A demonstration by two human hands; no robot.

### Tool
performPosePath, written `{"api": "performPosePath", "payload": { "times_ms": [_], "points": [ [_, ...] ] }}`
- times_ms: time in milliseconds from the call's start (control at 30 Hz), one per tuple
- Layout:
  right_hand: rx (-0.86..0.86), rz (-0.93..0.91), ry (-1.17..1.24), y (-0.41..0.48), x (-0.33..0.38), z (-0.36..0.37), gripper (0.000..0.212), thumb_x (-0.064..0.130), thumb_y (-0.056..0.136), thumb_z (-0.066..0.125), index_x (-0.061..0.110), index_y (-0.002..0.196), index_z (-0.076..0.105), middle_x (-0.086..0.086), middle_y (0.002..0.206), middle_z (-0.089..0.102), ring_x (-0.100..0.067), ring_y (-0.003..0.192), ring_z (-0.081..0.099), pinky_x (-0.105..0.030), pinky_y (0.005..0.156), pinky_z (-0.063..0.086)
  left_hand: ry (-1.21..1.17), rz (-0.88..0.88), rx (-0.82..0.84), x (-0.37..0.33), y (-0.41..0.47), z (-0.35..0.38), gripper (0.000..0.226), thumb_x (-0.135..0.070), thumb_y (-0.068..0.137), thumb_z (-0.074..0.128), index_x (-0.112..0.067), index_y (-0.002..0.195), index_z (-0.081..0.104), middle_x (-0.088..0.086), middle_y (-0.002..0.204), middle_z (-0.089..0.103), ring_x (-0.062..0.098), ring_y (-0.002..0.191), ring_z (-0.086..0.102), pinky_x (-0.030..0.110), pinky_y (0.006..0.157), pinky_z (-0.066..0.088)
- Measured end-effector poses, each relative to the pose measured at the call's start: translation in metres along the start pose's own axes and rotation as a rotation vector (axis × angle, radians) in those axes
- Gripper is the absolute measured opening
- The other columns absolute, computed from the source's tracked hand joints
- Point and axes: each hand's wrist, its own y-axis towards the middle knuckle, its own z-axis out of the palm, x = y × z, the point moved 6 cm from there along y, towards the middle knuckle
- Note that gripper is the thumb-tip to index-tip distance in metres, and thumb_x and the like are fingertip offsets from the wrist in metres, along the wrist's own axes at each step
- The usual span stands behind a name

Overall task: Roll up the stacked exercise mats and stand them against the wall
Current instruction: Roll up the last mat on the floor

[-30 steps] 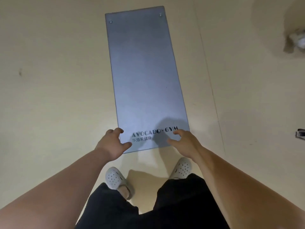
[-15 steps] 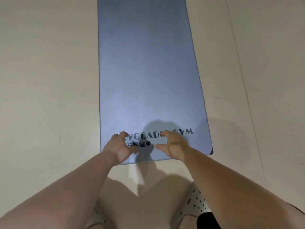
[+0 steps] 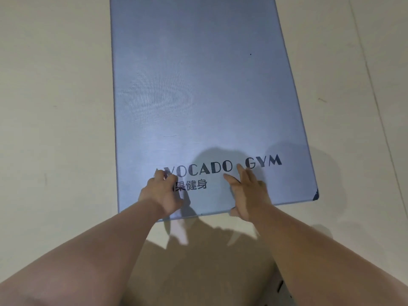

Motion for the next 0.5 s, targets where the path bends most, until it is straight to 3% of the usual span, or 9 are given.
{"api": "performPosePath", "payload": {
  "times_ms": [67,167,367,433,500],
  "points": [
    [-0.051,-0.006,-0.202,0.0,-0.001,0.004,0.116,0.022,0.089,0.075,0.036,0.163,-0.013,-0.014,0.168,-0.026,-0.042,0.158,-0.008,-0.062,0.122,0.021,0.033,0.031,-0.04,0.002,-0.001,0.007,0.054,-0.047,0.083,0.06,-0.031,0.133,0.049,0.002,0.143,0.034,0.03,0.127,0.042,0.042,0.098,0.048],
    [-0.103,-0.058,-0.403,0.004,0.003,-0.002,0.114,0.021,0.091,0.07,0.031,0.162,-0.019,-0.026,0.166,-0.014,-0.051,0.152,0.01,-0.065,0.116,0.027,0.082,0.059,0.026,0.008,-0.006,0.012,0.066,-0.045,0.08,0.069,-0.029,0.139,0.044,0.001,0.147,0.03,0.028,0.13,0.04,0.04,0.095,0.047],
    [-0.005,-0.109,-0.367,0.0,0.007,0.004,0.112,0.026,0.091,0.071,0.03,0.164,-0.013,-0.028,0.166,-0.012,-0.057,0.151,0.009,-0.057,0.116,0.038,0.07,0.089,0.026,0.015,-0.018,0.005,0.077,-0.044,0.08,0.071,-0.03,0.148,0.037,-0.002,0.156,0.03,0.027,0.136,0.039,0.039,0.102,0.044],
    [0.054,-0.166,-0.299,-0.002,0.004,-0.008,0.1,0.033,0.085,0.073,0.031,0.164,0.012,-0.02,0.164,0.011,-0.048,0.148,0.027,-0.049,0.108,0.049,0.073,0.112,0.028,0.011,-0.02,0.007,0.078,-0.046,0.08,0.072,-0.028,0.148,0.038,-0.001,0.156,0.03,0.027,0.136,0.039,0.039,0.103,0.043],
    [0.064,-0.214,-0.192,-0.005,0.0,-0.026,0.062,0.032,0.079,0.071,0.028,0.138,0.053,-0.007,0.137,0.052,-0.031,0.122,0.058,-0.039,0.093,0.056,0.101,0.137,0.021,0.005,-0.023,0.011,0.083,-0.051,0.08,0.073,-0.028,0.15,0.036,0.0,0.159,0.024,0.027,0.138,0.036,0.038,0.104,0.042]
  ]
}}
